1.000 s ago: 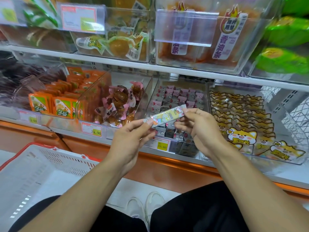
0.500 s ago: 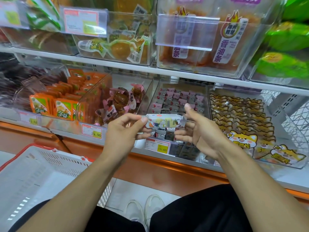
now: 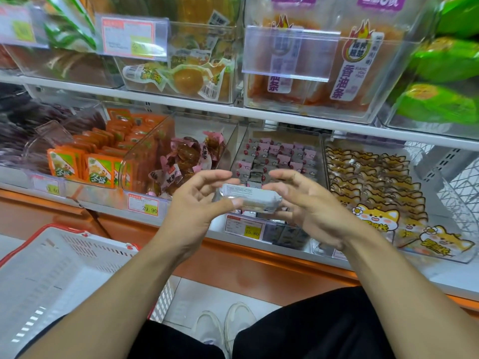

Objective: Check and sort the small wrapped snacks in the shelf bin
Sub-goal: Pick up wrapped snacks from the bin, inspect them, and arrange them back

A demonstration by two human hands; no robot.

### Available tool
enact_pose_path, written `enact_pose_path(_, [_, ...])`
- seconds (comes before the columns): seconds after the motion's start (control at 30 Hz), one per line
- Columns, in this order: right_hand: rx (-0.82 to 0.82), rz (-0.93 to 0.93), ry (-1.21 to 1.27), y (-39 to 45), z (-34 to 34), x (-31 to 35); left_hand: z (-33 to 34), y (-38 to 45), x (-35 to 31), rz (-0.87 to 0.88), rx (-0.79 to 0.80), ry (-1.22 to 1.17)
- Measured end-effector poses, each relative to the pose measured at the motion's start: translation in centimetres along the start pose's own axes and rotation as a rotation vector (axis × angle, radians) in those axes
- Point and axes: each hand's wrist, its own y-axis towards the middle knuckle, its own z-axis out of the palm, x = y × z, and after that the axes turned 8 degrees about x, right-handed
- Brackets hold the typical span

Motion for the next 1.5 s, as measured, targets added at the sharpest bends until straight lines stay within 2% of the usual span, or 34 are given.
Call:
enact_pose_path(0.1, [0.027, 0.134, -0.052, 0.0, 0.6, -0.4, 0.2, -0.1, 0.3, 0.036, 0.087, 0.018])
enact_pose_path(0.17, [0.009, 0.083, -0.077, 0.1, 0.8, -0.7, 0.2, 0.0, 0.5, 0.013, 0.099, 0.005])
enact_pose_path(0.3, [-0.084, -0.140, -0.281, 0.3, 0.7, -0.9, 0.2, 0.2, 1.1, -0.116, -0.003, -0.049])
enact_pose_path(0.37, [-0.087, -0.149, -0.362, 0.3, 0.6, -1.0, 0.3, 0.3, 1.4, -0.120, -0.028, -0.047])
enact_pose_path(0.5, [0.032, -0.115, -0.256, 0.3, 0.9, -1.2, 0.3, 0.4, 1.6, -0.091, -0.018, -0.049])
enact_pose_path(0.63, [0.037, -0.048, -0.313, 0.3, 1.0, -1.3, 1.0, 0.3, 2.0, 0.012, 0.007, 0.217])
enact_pose_path(0.73, [-0.171, -0.121, -0.393, 0.2, 0.7, -1.0, 1.3, 0.0, 2.2, 0.131, 0.009, 0.557])
enact_pose_path(0.83, [-0.432, -0.190, -0.590, 0.3, 0.3, -1.1, 1.1, -0.3, 2.8, 0.162, 0.053, 0.946])
enact_pose_path(0.9, [-0.454, -0.217, -0.702, 0.6, 0.1, -1.4, 1.0, -0.5, 3.2, 0.148, 0.108, 1.111])
enact_pose_path(1.07, [-0.435, -0.247, -0.891, 1.3, 1.0, -2.3, 1.2, -0.5, 4.0, 0.138, 0.137, 1.253])
enact_pose_path(1.2, [-0.345, -0.165, -0.965, 1.9, 1.2, -3.0, 1.3, -0.3, 4.1, 0.125, 0.130, 1.342])
enact_pose_path(1.33, [-0.219, 0.059, -1.399, 1.8, 0.6, -3.1, 1.6, -0.3, 4.2, 0.156, 0.136, 1.303])
enact_pose_path(1.4, [-0.174, 0.110, -1.532, 1.5, 0.2, -2.9, 1.7, -0.4, 4.2, 0.193, 0.166, 1.303])
enact_pose_path(1.5, [-0.248, 0.045, -1.527, 0.8, 0.0, -2.2, 2.3, -0.6, 4.5, 0.202, 0.287, 1.401])
